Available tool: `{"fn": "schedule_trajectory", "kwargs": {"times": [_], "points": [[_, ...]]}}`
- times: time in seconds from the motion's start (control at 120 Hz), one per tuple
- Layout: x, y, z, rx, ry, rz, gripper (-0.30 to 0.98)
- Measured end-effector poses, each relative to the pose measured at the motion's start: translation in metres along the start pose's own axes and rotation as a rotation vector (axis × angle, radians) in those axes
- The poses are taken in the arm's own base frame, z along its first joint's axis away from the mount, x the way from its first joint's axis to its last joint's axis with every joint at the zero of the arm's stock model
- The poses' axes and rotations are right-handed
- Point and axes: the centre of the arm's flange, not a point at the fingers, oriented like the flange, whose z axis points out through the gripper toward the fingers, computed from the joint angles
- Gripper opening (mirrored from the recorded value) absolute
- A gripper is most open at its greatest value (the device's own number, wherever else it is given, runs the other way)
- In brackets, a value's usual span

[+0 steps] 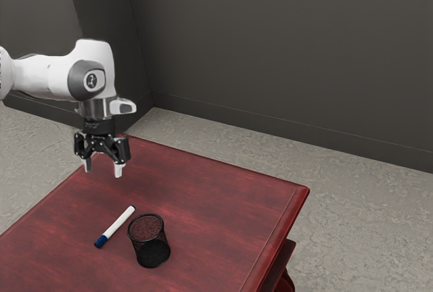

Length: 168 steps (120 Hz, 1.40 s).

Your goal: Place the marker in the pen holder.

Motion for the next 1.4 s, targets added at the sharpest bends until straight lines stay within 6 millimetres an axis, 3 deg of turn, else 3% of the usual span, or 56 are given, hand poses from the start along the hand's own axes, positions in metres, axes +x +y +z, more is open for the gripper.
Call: {"fn": "schedule_trajectory", "kwargs": {"times": [0.117,0.292,0.467,0.7,1.067,1.4], "points": [[0.002,0.004,0.043,0.004,0.068,0.010,0.63],[0.006,0.019,0.078,0.050,0.184,0.070,0.38],[0.013,0.037,0.091,0.068,0.261,0.121,0.25],[0.010,0.048,0.102,0.067,0.287,0.148,0.20],[0.009,0.043,0.117,0.061,0.277,0.140,0.17],[0.007,0.035,0.121,0.058,0.271,0.127,0.07]]}}
